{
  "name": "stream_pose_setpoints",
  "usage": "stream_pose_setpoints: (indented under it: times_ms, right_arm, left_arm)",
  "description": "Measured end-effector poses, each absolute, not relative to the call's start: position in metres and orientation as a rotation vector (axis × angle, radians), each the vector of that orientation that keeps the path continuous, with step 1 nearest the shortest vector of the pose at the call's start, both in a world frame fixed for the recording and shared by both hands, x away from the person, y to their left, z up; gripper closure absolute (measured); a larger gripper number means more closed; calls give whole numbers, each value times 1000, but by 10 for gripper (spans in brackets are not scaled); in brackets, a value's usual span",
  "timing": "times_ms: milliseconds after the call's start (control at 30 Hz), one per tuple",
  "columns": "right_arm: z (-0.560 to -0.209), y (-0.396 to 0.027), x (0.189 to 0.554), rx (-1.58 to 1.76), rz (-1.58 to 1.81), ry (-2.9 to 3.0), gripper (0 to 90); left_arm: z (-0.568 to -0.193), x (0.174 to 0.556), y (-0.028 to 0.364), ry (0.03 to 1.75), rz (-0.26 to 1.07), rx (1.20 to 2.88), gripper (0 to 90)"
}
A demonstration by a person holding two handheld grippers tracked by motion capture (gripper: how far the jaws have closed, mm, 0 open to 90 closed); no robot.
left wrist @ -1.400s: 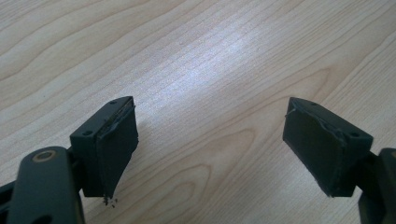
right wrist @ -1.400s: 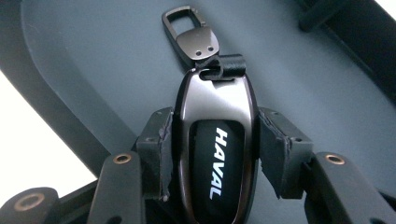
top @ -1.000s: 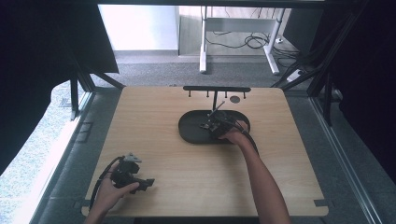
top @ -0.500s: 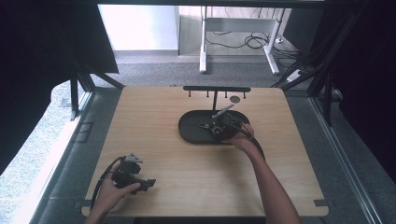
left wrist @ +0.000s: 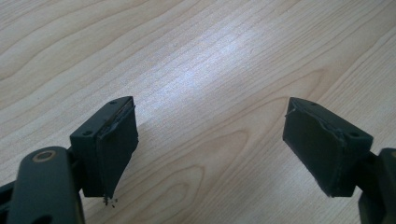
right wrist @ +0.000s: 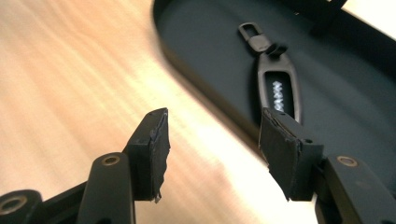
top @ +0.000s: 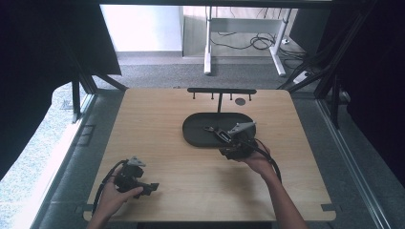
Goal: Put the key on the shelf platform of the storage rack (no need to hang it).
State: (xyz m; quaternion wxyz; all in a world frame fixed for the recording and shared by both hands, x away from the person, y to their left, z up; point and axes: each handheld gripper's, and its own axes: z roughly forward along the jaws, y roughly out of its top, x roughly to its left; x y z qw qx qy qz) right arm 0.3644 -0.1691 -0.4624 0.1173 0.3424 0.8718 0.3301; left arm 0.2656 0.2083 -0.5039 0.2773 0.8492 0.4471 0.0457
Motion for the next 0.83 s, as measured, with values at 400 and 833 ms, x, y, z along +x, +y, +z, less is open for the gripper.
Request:
stream_pose_setpoints:
  times_ms: [400,833]
  right_arm:
    - [-486,-197,319,1008,1013,2532,419]
    - [-497,-214,309,1059,986,2421,350]
  left_arm:
    - [-503,265,207,1214,130,2280,182]
    - [-501,264,205,1200,126,2264,182]
